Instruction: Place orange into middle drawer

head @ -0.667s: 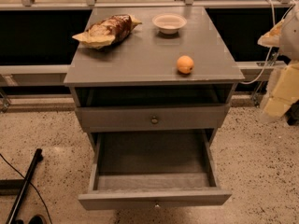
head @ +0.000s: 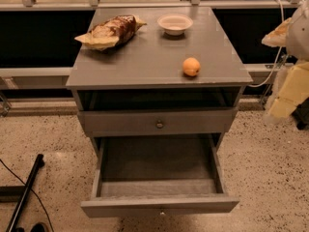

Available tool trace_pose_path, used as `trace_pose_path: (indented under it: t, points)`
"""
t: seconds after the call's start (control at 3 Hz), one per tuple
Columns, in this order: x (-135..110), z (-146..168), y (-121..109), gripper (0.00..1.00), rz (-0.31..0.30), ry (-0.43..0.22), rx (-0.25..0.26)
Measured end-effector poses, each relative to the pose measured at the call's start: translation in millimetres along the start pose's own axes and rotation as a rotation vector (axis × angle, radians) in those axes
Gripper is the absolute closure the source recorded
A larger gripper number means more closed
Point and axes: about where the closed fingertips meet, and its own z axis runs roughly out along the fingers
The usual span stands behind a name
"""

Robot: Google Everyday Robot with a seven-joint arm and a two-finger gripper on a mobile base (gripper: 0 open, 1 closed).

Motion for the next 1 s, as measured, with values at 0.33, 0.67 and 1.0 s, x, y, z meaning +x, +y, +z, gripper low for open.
trace_pose_path:
  t: [0.33, 0.67, 1.0]
  points:
    - [-46, 18, -16, 0.0, -0.056, -0.147, -0.007]
    - [-116, 32, -39, 0.0, -0.131, -0.345, -0.008]
    - [-151, 28, -42, 0.0, -0.207, -0.495, 0.02]
